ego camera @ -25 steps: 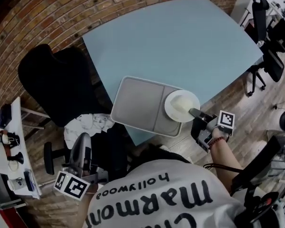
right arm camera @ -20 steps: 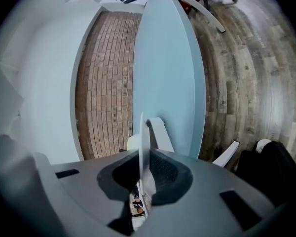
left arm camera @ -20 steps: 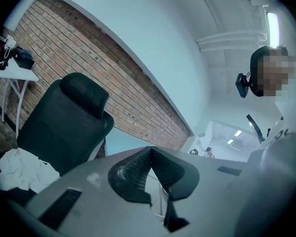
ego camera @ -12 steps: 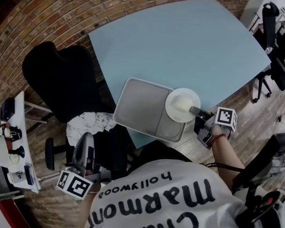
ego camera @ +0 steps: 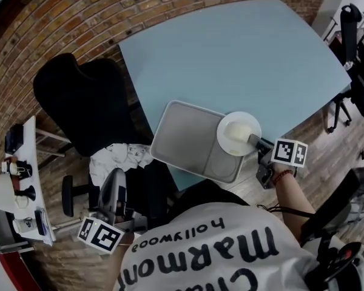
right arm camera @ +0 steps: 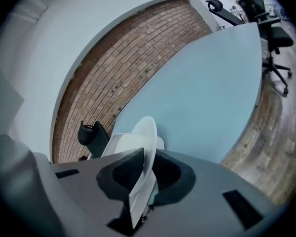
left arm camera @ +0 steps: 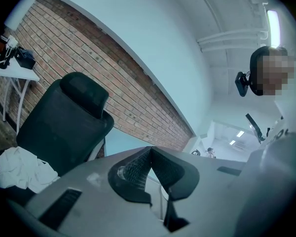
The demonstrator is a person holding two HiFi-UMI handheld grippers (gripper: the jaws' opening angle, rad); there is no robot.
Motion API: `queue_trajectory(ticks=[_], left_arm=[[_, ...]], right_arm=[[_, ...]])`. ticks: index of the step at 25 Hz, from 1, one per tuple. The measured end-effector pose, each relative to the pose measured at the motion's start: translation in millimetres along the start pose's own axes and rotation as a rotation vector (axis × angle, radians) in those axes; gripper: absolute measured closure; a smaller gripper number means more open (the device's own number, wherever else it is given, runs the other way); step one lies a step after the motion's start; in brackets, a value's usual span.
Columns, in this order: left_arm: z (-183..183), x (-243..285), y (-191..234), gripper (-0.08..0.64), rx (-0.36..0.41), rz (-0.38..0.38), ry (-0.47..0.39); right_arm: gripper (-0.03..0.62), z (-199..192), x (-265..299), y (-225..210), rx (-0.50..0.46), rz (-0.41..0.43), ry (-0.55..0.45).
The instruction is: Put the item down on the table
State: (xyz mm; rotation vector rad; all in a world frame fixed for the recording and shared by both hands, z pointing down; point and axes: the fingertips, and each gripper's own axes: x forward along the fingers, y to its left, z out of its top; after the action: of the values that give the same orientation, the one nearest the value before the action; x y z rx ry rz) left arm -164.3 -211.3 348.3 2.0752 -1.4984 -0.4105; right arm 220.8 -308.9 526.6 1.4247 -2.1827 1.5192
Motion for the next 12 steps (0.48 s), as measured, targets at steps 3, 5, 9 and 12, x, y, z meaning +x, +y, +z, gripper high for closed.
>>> queue_trajectory(ticks=[3,5,9,12], left_arm=[[0.3,-3.2,3.0,0.552,-0.006,0.010,-0.010],[0.5,-5.2,3.7,0.554,-0.008,0.014,-0.015],[2.4,-8.3,6.3,0.552,-0.011,0.022,-0.021],[3.3,-9.6,7.3,0.552,-0.012,0.026,-0.023]], right_arm=[[0.549,2.1,0.2,1.0,-0.060,-0.012,-0.025],[0.546,2.6,-0.8,0.0,-0.091,-0.026,-0.036],[0.537,4.8,0.0,-1.0,-0.131,-0.056,-0.035],[0.528,7.0,1.8,-1.7,-0.152,-0.080,-0.036]])
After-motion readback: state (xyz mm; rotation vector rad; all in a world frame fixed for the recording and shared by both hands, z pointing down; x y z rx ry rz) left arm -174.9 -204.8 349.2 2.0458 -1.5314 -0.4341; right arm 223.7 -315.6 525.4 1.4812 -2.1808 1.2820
